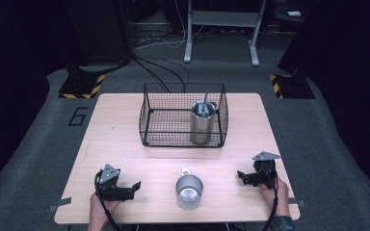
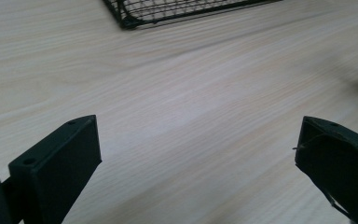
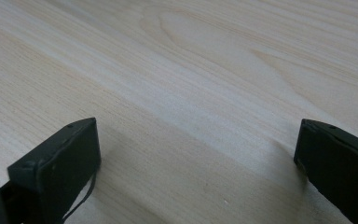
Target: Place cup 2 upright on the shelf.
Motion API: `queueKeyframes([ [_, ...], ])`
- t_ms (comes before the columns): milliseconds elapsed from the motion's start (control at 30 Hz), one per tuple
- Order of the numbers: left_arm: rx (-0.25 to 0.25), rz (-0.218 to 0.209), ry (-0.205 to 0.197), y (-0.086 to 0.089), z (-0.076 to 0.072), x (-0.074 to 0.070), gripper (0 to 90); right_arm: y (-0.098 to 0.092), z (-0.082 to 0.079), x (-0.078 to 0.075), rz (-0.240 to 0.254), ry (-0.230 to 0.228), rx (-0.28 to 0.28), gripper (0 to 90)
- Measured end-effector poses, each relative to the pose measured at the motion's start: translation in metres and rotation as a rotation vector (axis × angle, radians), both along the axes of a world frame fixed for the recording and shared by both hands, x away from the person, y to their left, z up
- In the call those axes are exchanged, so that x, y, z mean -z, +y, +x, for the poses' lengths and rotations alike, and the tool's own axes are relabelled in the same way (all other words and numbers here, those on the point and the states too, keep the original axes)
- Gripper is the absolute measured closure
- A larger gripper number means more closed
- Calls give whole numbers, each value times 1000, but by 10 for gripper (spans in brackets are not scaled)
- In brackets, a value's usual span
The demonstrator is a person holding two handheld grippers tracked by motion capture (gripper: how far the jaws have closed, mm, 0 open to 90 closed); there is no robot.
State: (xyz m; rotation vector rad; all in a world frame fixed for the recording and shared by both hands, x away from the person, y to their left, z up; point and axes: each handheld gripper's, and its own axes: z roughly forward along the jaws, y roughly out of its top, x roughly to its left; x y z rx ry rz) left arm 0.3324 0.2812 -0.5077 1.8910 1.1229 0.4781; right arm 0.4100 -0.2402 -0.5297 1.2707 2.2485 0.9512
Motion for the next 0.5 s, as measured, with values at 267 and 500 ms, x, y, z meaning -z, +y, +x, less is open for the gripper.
queueKeyframes([
  [267, 131, 8, -38, -25, -12, -17, 2, -1, -1, 0, 12, 3, -15, 0],
  [500, 210, -22, -62, -41, -14, -27, 1, -2, 0, 0, 0, -3, -20, 0],
])
